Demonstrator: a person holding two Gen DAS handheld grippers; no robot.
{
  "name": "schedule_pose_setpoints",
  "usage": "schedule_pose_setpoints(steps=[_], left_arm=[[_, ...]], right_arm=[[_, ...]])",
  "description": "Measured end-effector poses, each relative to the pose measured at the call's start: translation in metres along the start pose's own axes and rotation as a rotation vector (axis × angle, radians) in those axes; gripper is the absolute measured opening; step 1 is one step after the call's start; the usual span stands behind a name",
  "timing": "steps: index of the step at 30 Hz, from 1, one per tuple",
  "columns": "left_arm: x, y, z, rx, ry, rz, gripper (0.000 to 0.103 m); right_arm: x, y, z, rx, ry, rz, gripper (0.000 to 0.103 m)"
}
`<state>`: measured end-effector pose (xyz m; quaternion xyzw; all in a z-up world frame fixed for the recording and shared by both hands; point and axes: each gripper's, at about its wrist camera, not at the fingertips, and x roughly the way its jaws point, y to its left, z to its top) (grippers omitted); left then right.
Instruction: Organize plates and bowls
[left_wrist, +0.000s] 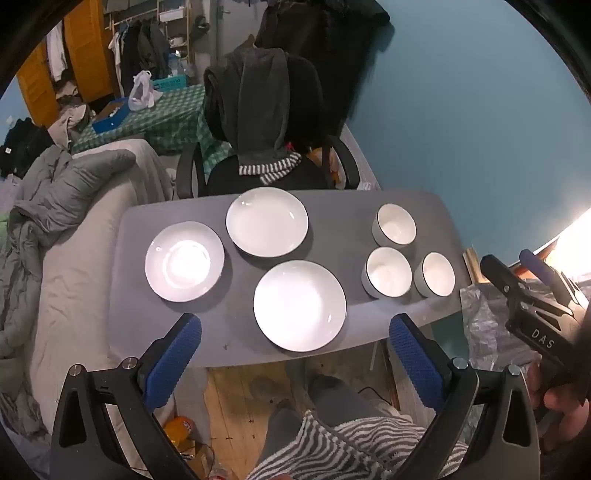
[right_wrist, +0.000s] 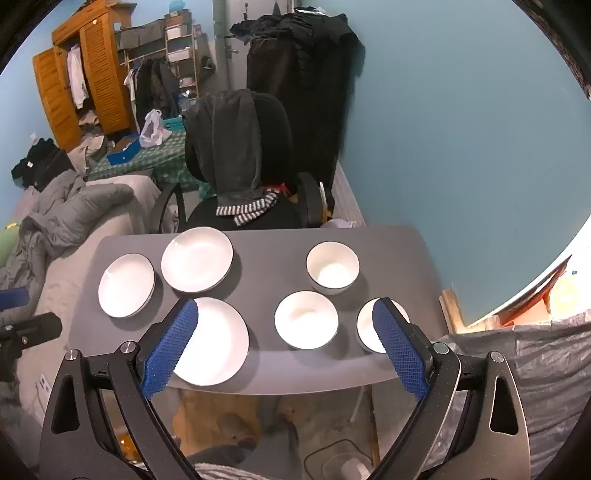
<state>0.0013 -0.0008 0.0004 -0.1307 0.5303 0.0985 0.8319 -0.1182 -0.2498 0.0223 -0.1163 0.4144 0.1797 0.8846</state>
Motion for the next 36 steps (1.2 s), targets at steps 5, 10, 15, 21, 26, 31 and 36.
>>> schedule_pose_setpoints(steps=[5,10,15,21,26,31,36], left_arm=[[0.0,-0.01,0.006,-0.011,-0.007,0.012,0.103],[-0.003,0.005,0.001,-0.034,-0.033,-0.013,0.103],[0.002,0.007,-0.001,-0.049,-0.025,-0.002,0.103],[0.0,0.015,-0.001,-0.055,-0.015,-0.011,0.103],[0.006,0.015,-0.001,-0.055,0.005,-0.006,0.103],[0.006,0.016,-0.004,-0.057,0.004,-0.007,0.103],[0.006,0.016,-0.003,-0.06,0.004,-0.014,0.103]], right_arm=[[-0.001,0.0,0.004,-0.008,-0.004,0.002,0.094],[-0.004,0.002,0.005,-0.005,0.001,-0.002,0.094],[-0.001,-0.005,0.007,0.001,0.007,0.005,0.094],[0.003,-0.011,0.008,0.013,0.016,0.009,0.094],[0.002,-0.009,0.007,0.011,0.017,0.012,0.094],[0.005,-0.007,0.008,0.002,0.022,0.012,0.094],[0.005,-0.006,0.008,0.0,0.022,0.011,0.094]])
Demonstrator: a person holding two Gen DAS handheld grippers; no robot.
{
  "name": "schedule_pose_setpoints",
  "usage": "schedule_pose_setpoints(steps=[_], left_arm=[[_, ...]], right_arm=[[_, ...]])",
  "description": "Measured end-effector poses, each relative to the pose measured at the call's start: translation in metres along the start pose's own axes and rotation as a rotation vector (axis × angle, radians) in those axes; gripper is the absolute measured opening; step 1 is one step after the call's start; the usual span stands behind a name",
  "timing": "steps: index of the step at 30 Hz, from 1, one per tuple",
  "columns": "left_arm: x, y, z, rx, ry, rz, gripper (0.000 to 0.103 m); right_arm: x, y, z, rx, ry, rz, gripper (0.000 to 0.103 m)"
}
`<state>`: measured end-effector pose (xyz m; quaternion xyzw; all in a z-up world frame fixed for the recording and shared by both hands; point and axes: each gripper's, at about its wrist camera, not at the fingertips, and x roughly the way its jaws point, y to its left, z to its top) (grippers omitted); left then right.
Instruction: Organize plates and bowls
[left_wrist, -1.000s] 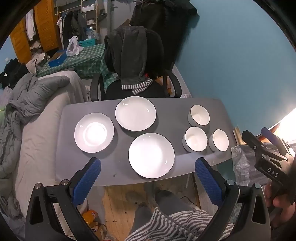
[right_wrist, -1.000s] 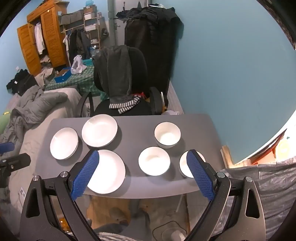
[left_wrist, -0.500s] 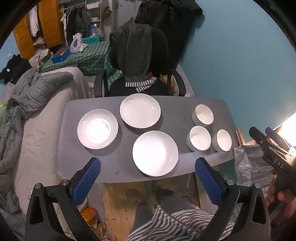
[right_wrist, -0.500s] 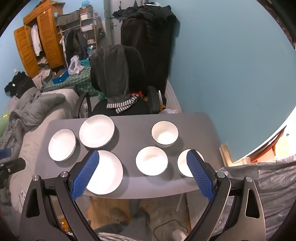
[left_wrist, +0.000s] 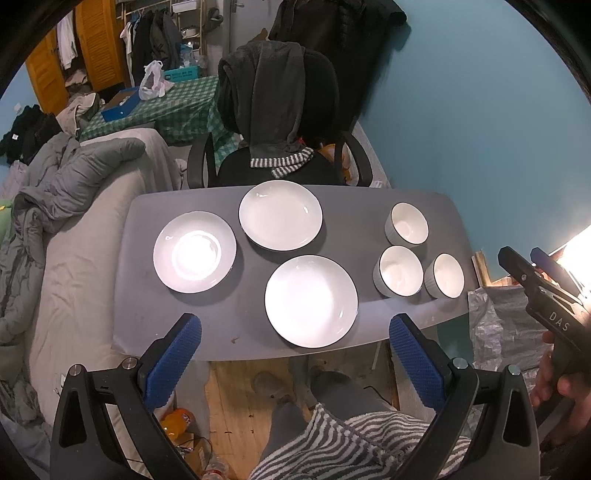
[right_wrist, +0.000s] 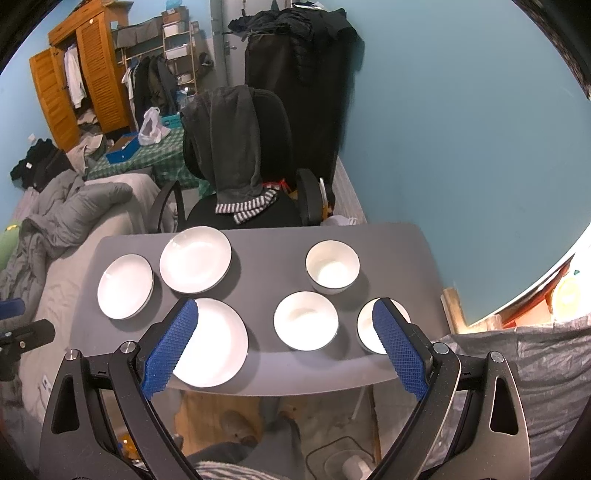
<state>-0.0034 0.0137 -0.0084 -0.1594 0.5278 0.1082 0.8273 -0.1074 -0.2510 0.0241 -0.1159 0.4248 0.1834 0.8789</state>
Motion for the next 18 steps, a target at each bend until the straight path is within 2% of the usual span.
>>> schedule_pose_setpoints(steps=[18], left_arm=[[-0.002,-0.009,0.006,0.016,-0.004,0.0,0.103]], right_arm=[[0.002,0.005,0.001,0.004,-0.001,0.015,0.094]])
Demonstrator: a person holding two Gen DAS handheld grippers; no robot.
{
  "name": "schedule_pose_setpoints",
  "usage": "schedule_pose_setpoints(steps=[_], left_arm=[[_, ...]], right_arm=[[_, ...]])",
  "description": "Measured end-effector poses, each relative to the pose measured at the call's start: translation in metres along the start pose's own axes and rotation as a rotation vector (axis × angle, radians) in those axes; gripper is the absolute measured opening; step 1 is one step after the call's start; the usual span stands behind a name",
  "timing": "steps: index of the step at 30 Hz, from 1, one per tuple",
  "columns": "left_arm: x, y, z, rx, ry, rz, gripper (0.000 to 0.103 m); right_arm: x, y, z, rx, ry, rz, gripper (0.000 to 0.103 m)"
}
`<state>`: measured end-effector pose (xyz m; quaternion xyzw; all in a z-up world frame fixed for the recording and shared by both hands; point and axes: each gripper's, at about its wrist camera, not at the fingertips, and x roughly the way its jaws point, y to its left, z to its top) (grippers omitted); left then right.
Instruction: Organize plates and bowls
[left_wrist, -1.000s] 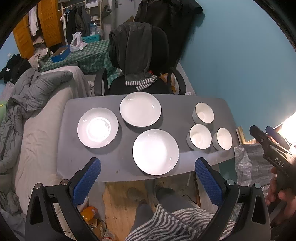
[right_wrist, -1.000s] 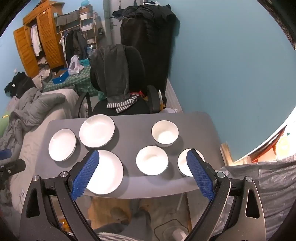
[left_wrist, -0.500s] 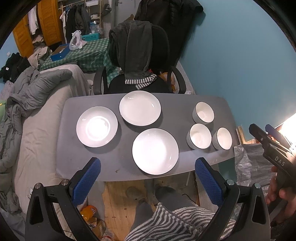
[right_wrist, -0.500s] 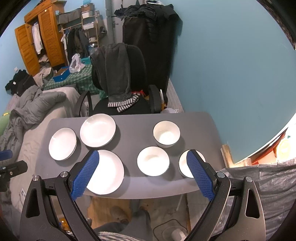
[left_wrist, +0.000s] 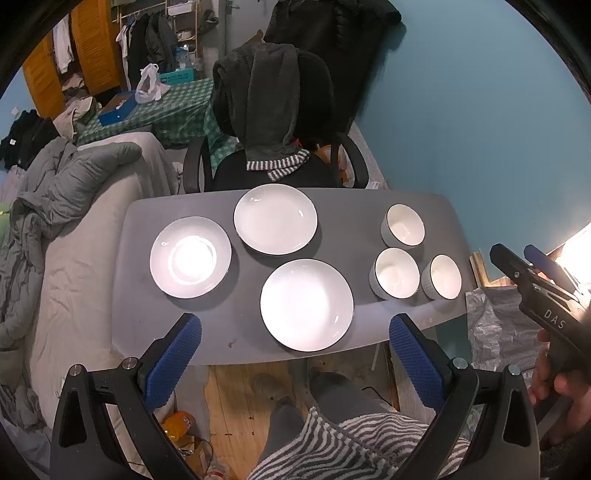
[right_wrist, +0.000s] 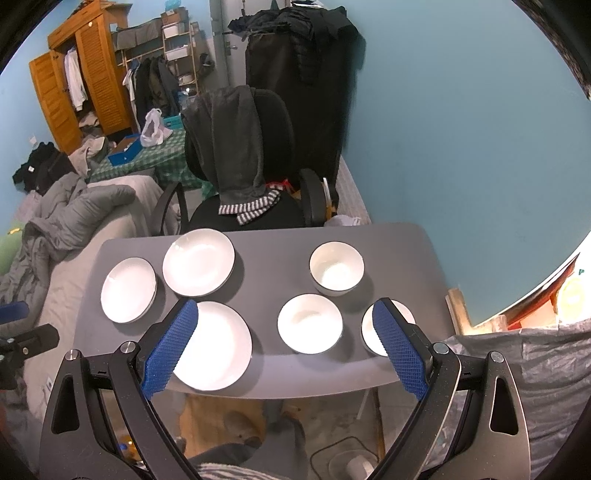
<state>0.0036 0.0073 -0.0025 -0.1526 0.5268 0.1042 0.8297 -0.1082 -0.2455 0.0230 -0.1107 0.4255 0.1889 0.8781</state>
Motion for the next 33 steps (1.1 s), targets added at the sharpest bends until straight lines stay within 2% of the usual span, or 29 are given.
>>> schedule_pose_setpoints(steps=[33], left_arm=[[-0.003,-0.001,0.003,0.008,-0.011,-0.005,0.103]], right_arm=[[0.002,-0.004,0.011,0.015,0.013,0.01,0.094]])
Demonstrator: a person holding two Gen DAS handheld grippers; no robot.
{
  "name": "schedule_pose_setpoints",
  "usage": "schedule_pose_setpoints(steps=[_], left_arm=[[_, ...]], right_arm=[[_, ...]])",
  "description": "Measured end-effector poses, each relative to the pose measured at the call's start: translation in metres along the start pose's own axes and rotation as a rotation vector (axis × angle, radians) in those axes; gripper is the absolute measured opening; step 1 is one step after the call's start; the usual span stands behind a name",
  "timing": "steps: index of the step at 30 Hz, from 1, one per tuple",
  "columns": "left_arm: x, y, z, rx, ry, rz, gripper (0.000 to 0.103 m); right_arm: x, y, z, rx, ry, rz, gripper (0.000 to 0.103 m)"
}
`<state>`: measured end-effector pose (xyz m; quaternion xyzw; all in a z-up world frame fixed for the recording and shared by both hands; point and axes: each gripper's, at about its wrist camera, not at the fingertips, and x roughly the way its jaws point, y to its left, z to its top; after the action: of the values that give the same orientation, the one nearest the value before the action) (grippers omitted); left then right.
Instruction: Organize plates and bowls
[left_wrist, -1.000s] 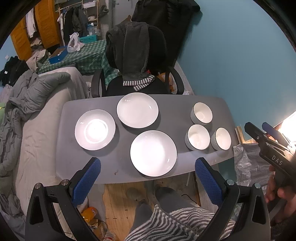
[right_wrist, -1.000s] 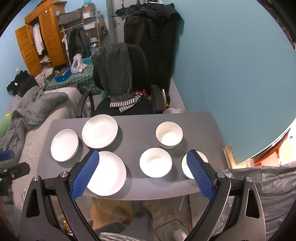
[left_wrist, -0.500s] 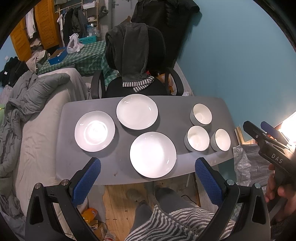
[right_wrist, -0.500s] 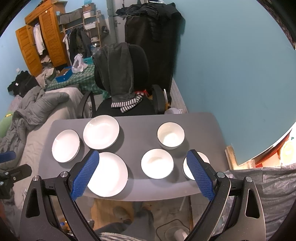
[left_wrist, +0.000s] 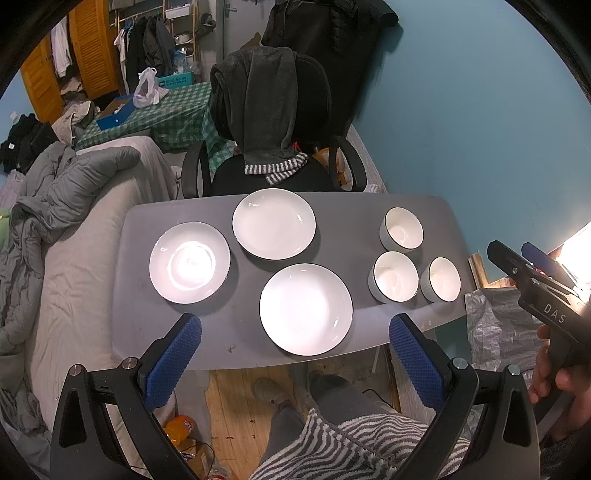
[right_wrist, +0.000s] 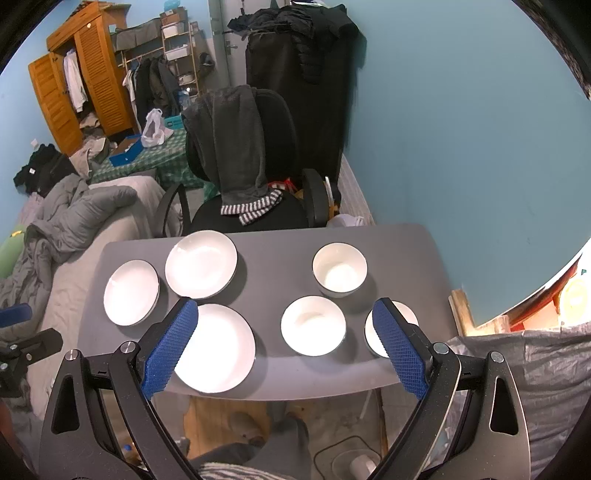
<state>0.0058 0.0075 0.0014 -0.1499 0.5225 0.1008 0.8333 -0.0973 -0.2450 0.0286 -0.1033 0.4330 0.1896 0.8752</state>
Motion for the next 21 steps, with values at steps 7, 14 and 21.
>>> schedule_pose_setpoints(steps=[7,14,21], left_arm=[[0.0001,-0.0001,0.0,-0.001,0.0,-0.001,0.103],[-0.0002,0.0008,-0.0013,-0.007,-0.009,0.0,0.103],[0.0025,0.0075,-0.0053,-0.018,-0.003,0.021,0.103]], right_arm=[[0.0001,-0.0004,-0.0001,-0.001,0.001,0.002,0.094],[0.0009,0.0005,-0.0023,-0.014,-0.001,0.003,0.094],[0.002,0.0068,-0.0011,-0.029,0.004,0.003,0.094]])
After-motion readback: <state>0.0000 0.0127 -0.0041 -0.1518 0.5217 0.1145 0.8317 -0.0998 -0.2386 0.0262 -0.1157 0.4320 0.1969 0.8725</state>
